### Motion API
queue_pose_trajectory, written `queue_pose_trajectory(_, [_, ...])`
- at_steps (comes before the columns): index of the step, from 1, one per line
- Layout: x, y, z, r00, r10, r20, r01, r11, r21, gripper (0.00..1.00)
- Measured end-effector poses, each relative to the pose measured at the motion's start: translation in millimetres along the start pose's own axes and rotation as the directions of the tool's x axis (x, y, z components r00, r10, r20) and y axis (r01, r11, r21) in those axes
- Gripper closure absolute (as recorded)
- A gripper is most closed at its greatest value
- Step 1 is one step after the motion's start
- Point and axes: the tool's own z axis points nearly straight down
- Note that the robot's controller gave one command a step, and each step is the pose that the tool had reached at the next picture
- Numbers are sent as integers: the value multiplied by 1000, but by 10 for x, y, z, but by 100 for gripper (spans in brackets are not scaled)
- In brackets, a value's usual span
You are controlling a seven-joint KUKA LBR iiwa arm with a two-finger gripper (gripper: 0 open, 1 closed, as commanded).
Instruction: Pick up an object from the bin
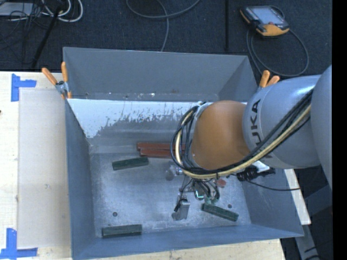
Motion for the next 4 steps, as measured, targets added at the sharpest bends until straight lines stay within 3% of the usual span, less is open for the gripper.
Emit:
queue_pose_trajectory(1, [-19, -2, -35, 1000, 2, 7, -2, 1000, -1, 0])
queue_pose_trajectory(2, [-458, -345, 77, 1000, 12, 10, -12, 1000, -3, 0])
queue_pose_trajectory(3, [-632, -617, 448, 999, 47, 17, -47, 999, 1, 0])
queue_pose_trajectory(4, [-650, -951, 470, 1000, 13, 7, -13, 1000, -2, 0])
